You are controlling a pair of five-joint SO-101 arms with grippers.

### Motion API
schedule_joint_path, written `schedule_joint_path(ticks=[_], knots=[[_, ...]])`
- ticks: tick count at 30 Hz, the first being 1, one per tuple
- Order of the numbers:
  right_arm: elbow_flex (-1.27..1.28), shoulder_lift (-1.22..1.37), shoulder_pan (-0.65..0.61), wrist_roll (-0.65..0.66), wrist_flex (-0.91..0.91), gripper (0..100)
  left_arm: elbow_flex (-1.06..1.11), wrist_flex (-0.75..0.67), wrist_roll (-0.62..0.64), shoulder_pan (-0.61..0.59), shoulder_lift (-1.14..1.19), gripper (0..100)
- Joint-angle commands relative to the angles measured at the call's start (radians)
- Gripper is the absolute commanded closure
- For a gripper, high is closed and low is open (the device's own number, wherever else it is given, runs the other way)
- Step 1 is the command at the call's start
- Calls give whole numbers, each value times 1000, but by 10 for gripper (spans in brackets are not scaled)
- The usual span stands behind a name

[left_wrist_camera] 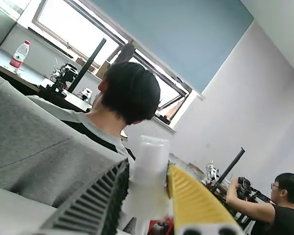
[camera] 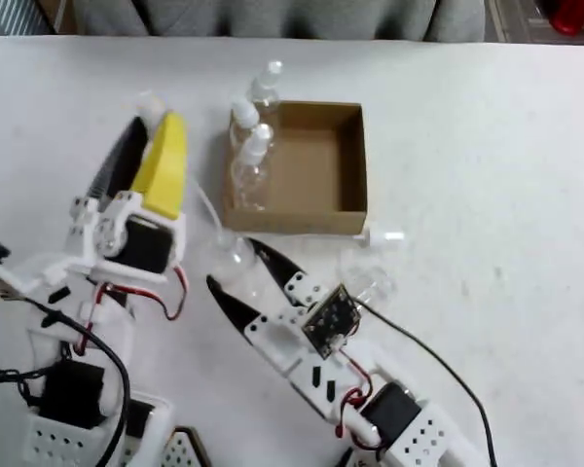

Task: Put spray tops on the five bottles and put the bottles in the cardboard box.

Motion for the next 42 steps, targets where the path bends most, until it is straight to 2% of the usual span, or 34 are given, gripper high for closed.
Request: schedule_joint_path(ticks=[1,9,13,16,22,26,42], knots=[[-17,-15,2,-6,1,983,15,3,3,62,-22,978],[-17,-15,2,-6,1,983,95,5,3,71,-30,978],[-17,-15,4,-6,1,983,118,74,2,71,-104,978],[-17,-15,4,-6,1,983,157,123,-51,77,-179,978],[-17,-15,4,-6,1,983,264,180,-124,188,-332,978],[-17,-15,18,-6,1,983,275,255,-172,200,-415,978],[-17,-15,41,-8,1,983,269,342,-203,194,-423,978]])
